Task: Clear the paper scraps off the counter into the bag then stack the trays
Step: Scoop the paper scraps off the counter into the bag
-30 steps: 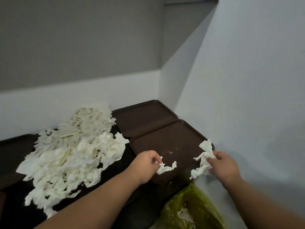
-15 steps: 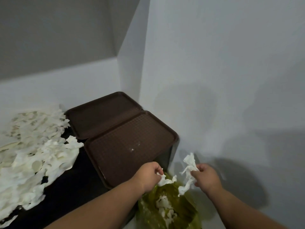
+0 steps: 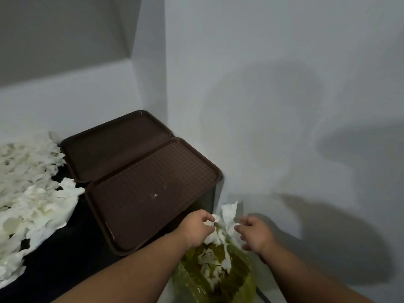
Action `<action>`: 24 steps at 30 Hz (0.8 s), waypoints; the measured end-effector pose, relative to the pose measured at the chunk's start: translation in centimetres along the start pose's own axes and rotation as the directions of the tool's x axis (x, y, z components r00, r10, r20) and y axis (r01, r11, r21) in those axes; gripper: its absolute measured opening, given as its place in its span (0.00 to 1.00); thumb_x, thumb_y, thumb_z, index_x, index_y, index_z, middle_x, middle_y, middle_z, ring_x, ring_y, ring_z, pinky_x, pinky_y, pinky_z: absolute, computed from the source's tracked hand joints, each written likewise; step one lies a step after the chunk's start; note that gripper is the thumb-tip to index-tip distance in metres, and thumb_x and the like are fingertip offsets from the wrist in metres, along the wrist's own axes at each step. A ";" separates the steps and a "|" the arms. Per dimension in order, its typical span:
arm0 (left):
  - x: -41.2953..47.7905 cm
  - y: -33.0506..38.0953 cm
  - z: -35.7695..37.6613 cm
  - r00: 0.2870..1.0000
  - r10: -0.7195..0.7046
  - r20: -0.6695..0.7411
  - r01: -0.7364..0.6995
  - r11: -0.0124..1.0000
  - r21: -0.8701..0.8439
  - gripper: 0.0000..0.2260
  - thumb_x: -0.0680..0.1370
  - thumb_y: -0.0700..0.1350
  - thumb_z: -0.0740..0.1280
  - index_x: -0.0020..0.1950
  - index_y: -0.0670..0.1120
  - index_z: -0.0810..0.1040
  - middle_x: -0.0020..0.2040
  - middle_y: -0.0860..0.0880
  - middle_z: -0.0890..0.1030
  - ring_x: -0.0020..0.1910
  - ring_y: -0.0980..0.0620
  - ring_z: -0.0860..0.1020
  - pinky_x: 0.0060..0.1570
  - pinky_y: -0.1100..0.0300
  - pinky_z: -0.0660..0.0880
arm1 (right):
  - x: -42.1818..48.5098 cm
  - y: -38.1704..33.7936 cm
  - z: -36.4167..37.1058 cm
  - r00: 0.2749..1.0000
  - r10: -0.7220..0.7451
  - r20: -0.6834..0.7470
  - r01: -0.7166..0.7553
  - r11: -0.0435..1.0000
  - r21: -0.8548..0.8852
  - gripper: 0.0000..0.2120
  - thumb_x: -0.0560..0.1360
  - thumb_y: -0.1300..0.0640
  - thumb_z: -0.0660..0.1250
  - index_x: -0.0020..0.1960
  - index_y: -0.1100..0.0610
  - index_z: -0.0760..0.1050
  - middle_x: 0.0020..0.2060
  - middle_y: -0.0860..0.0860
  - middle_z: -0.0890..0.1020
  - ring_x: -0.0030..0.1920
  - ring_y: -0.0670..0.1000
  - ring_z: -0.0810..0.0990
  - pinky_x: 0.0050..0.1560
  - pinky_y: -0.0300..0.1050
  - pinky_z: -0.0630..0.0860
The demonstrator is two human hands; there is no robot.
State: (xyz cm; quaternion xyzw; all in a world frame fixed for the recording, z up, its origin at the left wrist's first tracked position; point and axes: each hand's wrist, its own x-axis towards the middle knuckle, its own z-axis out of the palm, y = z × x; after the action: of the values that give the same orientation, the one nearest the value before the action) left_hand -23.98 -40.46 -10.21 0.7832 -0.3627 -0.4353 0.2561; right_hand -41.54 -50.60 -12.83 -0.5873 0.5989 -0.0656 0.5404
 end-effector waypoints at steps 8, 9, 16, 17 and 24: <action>0.3 -0.2 -0.6 1.000 -0.004 0.015 0.005 0.999 -0.034 0.08 0.78 0.44 0.70 0.57 0.52 0.79 0.53 0.55 0.80 0.52 0.59 0.77 0.50 0.65 0.74 | 0.8 0.3 0.1 1.000 0.017 0.016 -0.017 0.999 -0.033 0.07 0.74 0.57 0.72 0.52 0.54 0.78 0.40 0.54 0.81 0.36 0.53 0.80 0.35 0.44 0.75; 0.2 -0.3 -0.8 1.000 -0.002 0.012 0.003 0.999 -0.038 0.07 0.78 0.43 0.70 0.56 0.52 0.79 0.52 0.54 0.80 0.51 0.58 0.78 0.51 0.64 0.75 | 0.8 0.2 0.2 1.000 0.009 0.015 -0.009 0.999 -0.036 0.07 0.74 0.57 0.72 0.52 0.55 0.79 0.39 0.54 0.82 0.36 0.53 0.80 0.36 0.45 0.75; -1.2 -0.6 -2.4 0.999 0.032 0.003 -0.032 0.997 -0.075 0.05 0.78 0.44 0.70 0.54 0.50 0.80 0.48 0.52 0.81 0.48 0.56 0.80 0.44 0.65 0.77 | -0.3 -2.1 1.4 0.998 -0.064 0.012 0.064 0.997 -0.052 0.04 0.74 0.57 0.72 0.48 0.53 0.79 0.39 0.56 0.83 0.39 0.55 0.82 0.42 0.50 0.80; -1.6 -0.6 -2.8 0.999 0.043 -0.004 -0.043 0.996 -0.081 0.05 0.78 0.44 0.70 0.54 0.50 0.80 0.48 0.52 0.81 0.47 0.57 0.80 0.44 0.66 0.76 | -0.7 -2.6 1.6 0.997 -0.079 0.014 0.079 0.996 -0.040 0.04 0.74 0.58 0.71 0.48 0.54 0.79 0.39 0.56 0.83 0.38 0.55 0.81 0.40 0.49 0.79; -4.7 -1.7 -7.6 0.992 0.084 -0.096 -0.093 0.991 -0.093 0.07 0.79 0.44 0.69 0.56 0.49 0.80 0.51 0.52 0.81 0.50 0.58 0.79 0.43 0.68 0.73 | -3.8 -7.5 4.1 0.977 -0.213 0.030 0.213 0.977 0.000 0.03 0.77 0.61 0.68 0.49 0.58 0.79 0.40 0.57 0.81 0.37 0.53 0.78 0.36 0.46 0.76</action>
State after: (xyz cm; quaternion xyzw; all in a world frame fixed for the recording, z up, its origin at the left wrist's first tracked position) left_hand -18.46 -35.05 -5.37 0.7720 -0.3636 -0.4041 0.3293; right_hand -34.87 -47.63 -6.98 -0.6499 0.5244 -0.1133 0.5384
